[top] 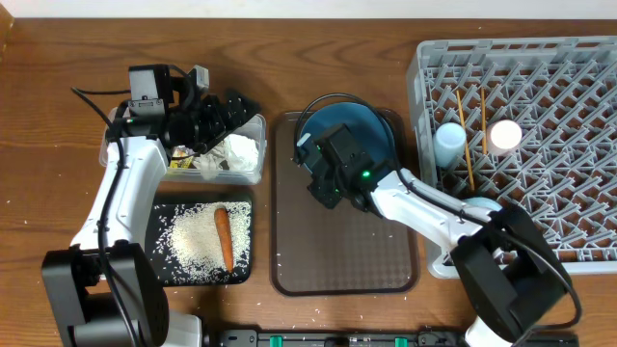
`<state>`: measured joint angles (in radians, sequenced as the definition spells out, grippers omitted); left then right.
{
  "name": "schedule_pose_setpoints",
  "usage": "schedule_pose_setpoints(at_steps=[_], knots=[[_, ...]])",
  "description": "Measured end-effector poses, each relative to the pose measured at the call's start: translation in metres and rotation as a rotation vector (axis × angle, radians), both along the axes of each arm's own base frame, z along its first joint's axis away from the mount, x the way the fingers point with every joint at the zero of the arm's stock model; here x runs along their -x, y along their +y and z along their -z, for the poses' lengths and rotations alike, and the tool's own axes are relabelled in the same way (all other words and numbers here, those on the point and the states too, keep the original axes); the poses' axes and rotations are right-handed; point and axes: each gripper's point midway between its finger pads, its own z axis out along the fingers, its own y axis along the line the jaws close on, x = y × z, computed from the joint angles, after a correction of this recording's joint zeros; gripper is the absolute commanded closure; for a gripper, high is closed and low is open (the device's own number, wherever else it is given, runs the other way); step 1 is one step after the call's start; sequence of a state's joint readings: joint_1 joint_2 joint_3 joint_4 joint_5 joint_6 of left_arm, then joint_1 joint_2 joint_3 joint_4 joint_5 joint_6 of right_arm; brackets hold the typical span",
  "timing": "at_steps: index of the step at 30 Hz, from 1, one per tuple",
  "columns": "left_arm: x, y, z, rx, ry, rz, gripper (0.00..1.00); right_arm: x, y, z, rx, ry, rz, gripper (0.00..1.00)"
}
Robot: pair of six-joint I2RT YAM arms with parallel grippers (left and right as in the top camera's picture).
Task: Sort waste into correct bins and load items into the dishwasher rack
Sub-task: 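Lift the blue plate and carry it right into the rack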
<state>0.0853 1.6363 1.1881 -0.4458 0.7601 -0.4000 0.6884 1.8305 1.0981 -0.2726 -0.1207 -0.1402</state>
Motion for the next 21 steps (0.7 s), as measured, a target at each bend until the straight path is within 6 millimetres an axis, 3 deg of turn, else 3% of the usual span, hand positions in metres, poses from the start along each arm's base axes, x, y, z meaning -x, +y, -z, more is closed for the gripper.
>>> schedule_pose_setpoints(at_steps=[6, 15, 17, 21], knots=[[0.000, 0.000, 0.000, 0.000, 0.000, 0.000, 0.02, -0.001, 0.003, -0.042, -0.090, -0.031, 0.061, 0.99], [0.000, 0.000, 0.000, 0.000, 0.000, 0.000, 0.02, 0.006, 0.001, -0.137, -0.300, -0.116, 0.121, 0.99], [0.000, 0.000, 0.000, 0.000, 0.000, 0.000, 0.02, 0.005, -0.008, -0.156, -0.344, -0.125, 0.152, 0.99], [0.000, 0.000, 0.000, 0.000, -0.001, 0.000, 0.02, -0.013, -0.059, -0.192, -0.424, -0.155, 0.277, 0.99]])
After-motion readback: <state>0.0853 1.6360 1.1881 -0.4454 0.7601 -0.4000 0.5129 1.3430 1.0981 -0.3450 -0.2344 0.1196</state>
